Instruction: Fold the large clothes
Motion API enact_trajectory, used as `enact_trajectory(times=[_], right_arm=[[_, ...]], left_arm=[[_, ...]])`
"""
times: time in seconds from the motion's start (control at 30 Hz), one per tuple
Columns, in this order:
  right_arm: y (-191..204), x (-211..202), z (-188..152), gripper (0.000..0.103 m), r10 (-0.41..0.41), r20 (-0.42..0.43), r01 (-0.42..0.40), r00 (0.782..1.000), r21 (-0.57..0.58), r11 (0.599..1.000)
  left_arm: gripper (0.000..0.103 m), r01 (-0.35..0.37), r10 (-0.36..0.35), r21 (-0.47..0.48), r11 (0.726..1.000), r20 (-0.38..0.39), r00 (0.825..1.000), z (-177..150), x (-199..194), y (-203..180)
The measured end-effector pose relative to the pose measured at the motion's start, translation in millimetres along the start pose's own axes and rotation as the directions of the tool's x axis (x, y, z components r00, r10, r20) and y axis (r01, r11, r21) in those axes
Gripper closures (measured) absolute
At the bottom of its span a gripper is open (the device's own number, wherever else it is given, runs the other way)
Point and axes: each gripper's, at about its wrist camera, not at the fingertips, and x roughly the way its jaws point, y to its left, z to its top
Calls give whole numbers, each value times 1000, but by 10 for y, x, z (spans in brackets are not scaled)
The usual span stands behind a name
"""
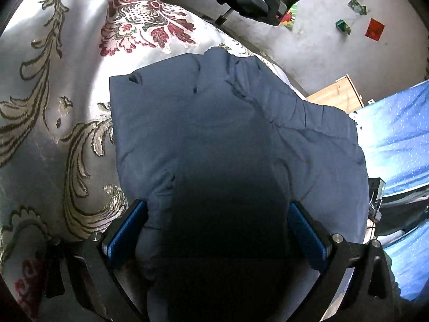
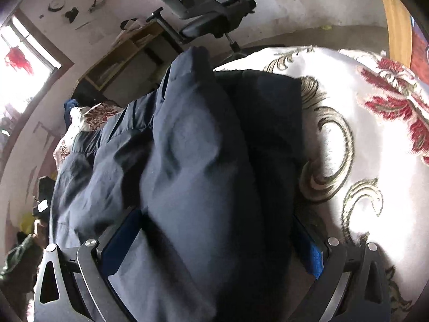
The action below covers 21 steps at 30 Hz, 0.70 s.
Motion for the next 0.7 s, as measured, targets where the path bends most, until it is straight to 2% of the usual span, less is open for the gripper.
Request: enact_trajectory(times=[0.13, 0.23, 0.3, 0.43, 0.5, 0.6, 0.7], right_arm=[[72, 27, 9, 0, -28, -37, 28, 999, 8, 1000], [119, 20, -17, 13, -52, -42, 52, 998, 6, 999], [123, -4, -43, 27, -42, -43, 43, 998, 21, 999], [167, -74, -85, 45, -34, -32, 36, 999, 56, 998], [228, -110, -111, 59, -39, -29, 41, 999, 61, 997], [300, -186, -138, 73, -58, -21, 59, 998, 53, 997], [412, -278, -166, 81, -76, 2, 76, 997, 38, 996]], left_arm=[[3, -30, 30, -3, 1000, 15, 999, -21, -23, -33], [9, -43, 44, -12, 999, 27, 999, -81, -38, -95], [20, -38, 39, -27, 999, 34, 999, -124, -83, -108], [37, -55, 56, -51, 997, 32, 998, -141, -139, -154], [52, -70, 71, -41, 997, 40, 997, -165, -186, -229], [66, -89, 90, -28, 996, 53, 994, -209, -234, -326], [79, -97, 100, -33, 995, 82, 992, -261, -338, -419]])
